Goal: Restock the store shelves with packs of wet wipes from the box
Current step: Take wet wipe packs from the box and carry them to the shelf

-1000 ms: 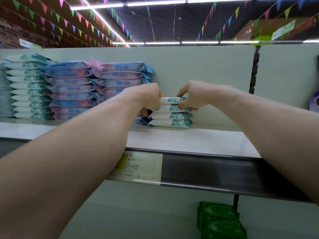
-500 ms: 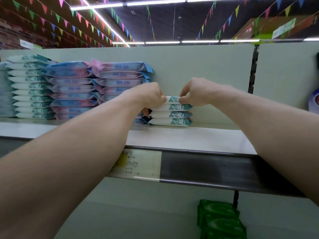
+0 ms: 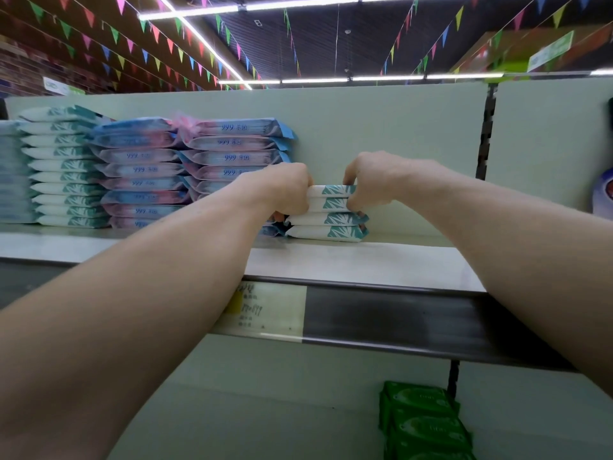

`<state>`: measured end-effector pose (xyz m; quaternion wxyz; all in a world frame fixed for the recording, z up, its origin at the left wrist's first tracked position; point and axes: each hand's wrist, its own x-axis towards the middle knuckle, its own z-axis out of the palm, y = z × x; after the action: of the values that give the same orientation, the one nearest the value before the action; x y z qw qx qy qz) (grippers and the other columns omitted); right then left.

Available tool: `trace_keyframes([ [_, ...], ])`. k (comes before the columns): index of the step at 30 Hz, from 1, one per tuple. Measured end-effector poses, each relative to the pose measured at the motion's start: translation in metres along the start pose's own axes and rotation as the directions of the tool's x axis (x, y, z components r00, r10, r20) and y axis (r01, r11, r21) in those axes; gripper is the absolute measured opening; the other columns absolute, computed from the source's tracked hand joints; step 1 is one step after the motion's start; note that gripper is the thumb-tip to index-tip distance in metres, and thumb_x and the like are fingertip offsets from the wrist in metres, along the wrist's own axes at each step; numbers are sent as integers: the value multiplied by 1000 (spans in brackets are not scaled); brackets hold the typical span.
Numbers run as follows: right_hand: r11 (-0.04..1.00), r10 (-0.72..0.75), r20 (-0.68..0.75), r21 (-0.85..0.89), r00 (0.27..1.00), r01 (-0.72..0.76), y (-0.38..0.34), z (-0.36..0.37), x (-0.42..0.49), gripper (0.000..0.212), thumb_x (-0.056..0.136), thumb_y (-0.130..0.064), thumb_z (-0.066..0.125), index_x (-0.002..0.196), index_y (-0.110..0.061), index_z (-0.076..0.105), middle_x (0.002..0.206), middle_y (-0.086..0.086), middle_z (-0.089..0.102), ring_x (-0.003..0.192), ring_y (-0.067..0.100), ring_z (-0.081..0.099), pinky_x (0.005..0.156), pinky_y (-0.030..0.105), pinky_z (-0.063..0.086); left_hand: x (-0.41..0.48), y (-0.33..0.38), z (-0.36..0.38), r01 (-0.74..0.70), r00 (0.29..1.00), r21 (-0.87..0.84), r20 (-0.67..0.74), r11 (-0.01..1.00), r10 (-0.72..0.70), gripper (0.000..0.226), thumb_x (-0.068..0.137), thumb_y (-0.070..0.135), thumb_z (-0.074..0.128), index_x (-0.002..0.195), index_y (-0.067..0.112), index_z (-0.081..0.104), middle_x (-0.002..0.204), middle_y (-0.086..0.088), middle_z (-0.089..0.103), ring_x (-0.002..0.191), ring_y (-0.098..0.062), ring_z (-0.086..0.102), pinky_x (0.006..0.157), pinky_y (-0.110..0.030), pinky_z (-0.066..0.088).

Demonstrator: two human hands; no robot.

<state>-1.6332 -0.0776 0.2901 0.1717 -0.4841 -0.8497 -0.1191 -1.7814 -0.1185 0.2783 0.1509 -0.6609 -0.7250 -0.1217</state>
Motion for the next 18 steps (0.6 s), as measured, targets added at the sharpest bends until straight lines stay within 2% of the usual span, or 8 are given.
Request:
trace_keyframes([
  [2,996,-25,23,-86,999,27,-1,0,0,62,72,-42,76,126,-21,55,115,5,60,103,26,58,91,41,51,-1,2,-4,18,999,87,-52,996,-13,19,86,17,57,102,19,66,88,-4,65,80,-25,63,60,-29,47],
  [4,987,-46,89,-147,995,59,-3,2,-3,75,68,-55,75,129,-22,48,122,5,51,109,26,53,92,40,47,-1,5,-7,31,988,174,-157,984,-3,13,86,19,58,97,19,64,93,-2,64,89,-26,60,63,-30,37],
  [6,977,-57,135,-197,989,83,-7,5,-8,67,69,-57,74,119,-21,48,113,4,51,100,24,54,79,34,46,2,9,-7,31,978,235,-209,972,19,24,87,22,58,111,20,63,107,-2,65,98,-26,59,67,-31,36],
  [8,965,-80,128,-238,989,109,-10,7,-11,55,72,-50,74,111,-18,53,95,1,56,89,22,57,64,29,42,3,12,-4,17,982,282,-185,959,37,34,88,28,57,122,22,60,113,0,64,105,-25,59,69,-31,36],
  [11,945,-127,65,-296,990,140,-14,13,-11,41,77,-32,74,110,-14,56,72,-1,48,76,23,54,46,25,31,5,14,2,21,990,317,-140,948,25,23,89,27,54,110,20,61,85,2,56,89,-25,55,68,-33,36],
  [13,938,-130,35,-320,991,134,-16,17,-9,38,81,-24,71,113,-12,55,70,0,43,76,23,51,44,25,28,5,14,4,22,991,329,-135,944,24,20,90,24,53,108,20,61,76,2,49,83,-24,52,67,-33,37],
  [18,918,-142,24,-371,989,141,-19,19,-5,40,82,-24,72,116,-12,56,68,1,42,77,24,51,43,25,26,3,12,4,23,989,315,-144,949,24,23,92,25,53,112,21,63,83,0,52,83,-24,52,67,-33,37],
])
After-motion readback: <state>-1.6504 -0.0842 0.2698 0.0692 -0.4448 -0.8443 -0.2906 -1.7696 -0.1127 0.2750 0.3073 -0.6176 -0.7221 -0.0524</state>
